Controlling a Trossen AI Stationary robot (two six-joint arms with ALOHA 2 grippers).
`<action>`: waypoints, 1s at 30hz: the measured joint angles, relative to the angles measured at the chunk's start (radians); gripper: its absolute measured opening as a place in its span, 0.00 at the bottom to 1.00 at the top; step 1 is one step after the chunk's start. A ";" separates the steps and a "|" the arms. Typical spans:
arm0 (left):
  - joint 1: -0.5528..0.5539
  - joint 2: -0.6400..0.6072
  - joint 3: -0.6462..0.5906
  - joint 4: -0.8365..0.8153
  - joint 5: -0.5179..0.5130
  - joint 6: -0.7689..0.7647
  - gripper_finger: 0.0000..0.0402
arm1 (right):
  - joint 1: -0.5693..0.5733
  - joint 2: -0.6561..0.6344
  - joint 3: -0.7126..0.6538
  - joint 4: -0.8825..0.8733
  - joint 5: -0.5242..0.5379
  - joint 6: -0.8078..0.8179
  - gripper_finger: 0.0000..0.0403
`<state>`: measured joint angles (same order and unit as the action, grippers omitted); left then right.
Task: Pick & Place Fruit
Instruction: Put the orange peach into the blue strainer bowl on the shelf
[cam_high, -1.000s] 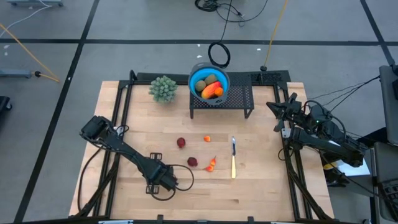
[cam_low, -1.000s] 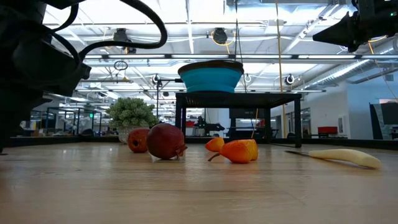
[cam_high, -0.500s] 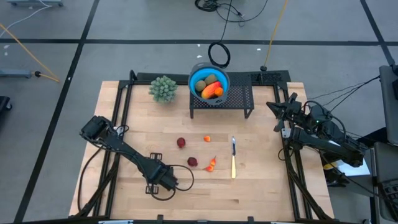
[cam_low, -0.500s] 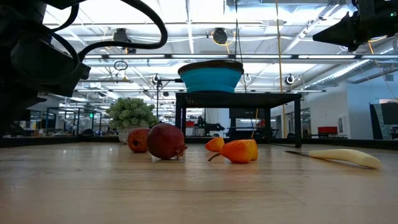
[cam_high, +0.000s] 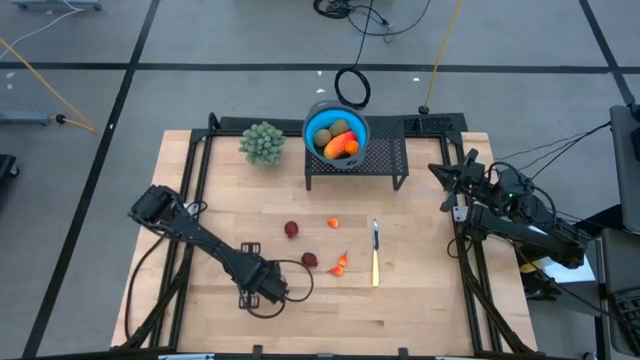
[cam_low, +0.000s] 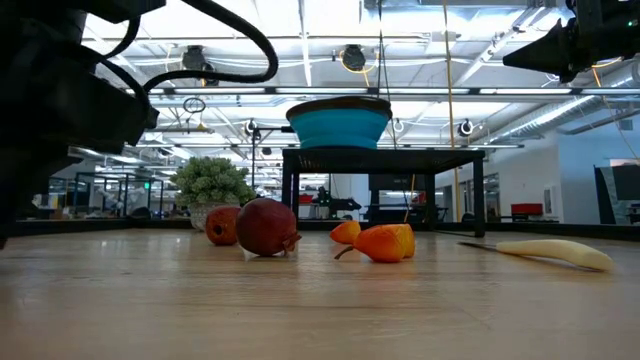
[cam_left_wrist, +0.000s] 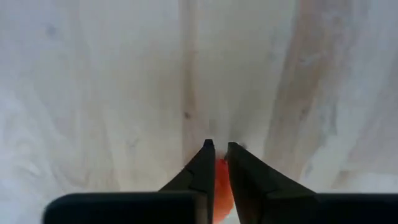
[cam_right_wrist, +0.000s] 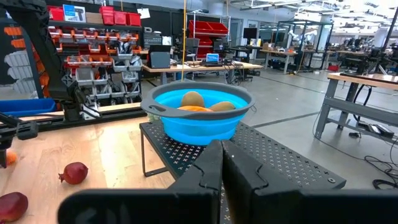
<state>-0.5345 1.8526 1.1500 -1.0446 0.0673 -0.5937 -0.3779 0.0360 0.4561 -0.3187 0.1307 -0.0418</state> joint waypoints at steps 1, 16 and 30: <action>0.006 0.000 0.000 -0.004 -0.009 -0.015 0.09 | 0.000 0.000 0.000 0.000 0.000 0.000 0.00; 0.111 -0.194 0.000 -0.015 -0.132 -0.119 0.24 | 0.000 0.000 0.000 0.000 0.000 0.000 0.00; 0.054 -0.315 0.000 -0.066 0.007 -0.271 0.60 | 0.000 0.000 0.000 0.000 0.000 -0.001 0.00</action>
<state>-0.4806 1.5372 1.1501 -1.1105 0.0741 -0.8646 -0.3776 0.0360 0.4561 -0.3191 0.1307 -0.0425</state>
